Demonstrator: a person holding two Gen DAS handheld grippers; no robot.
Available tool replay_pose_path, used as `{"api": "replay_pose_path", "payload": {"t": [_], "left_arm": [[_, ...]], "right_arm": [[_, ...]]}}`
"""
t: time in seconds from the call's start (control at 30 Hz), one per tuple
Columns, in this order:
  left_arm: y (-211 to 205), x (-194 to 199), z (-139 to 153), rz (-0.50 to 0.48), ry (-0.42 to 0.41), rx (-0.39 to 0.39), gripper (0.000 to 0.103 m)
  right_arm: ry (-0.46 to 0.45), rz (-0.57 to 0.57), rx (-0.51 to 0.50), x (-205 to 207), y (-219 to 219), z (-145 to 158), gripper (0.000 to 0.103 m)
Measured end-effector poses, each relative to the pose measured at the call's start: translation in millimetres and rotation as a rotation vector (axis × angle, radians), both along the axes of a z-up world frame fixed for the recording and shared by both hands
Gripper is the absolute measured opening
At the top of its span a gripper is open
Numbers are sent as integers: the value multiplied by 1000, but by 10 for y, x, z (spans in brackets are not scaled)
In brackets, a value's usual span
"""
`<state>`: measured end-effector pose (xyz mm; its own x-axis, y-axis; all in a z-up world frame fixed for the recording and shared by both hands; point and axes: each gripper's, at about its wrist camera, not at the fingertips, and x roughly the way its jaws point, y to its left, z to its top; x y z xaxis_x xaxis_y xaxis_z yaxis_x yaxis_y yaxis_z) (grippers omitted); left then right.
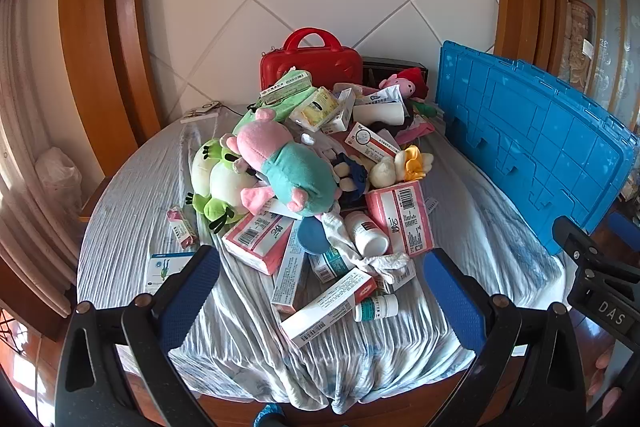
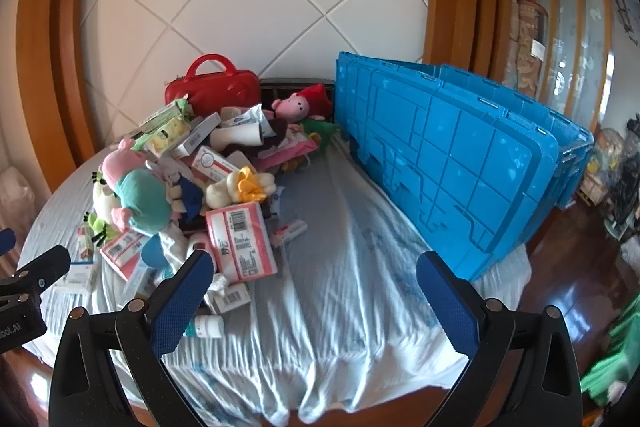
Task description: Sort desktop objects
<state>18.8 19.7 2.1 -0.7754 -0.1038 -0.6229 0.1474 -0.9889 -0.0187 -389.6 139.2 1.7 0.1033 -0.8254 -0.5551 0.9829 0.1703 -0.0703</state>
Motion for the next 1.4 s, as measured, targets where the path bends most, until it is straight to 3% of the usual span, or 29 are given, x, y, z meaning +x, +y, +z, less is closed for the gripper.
{"api": "replay_pose_path", "payload": {"t": [1.4], "left_arm": [[-157,52,-40,94,-12,17,103]], "right_arm": [[9,4,8,13,-18,-6,103]]}}
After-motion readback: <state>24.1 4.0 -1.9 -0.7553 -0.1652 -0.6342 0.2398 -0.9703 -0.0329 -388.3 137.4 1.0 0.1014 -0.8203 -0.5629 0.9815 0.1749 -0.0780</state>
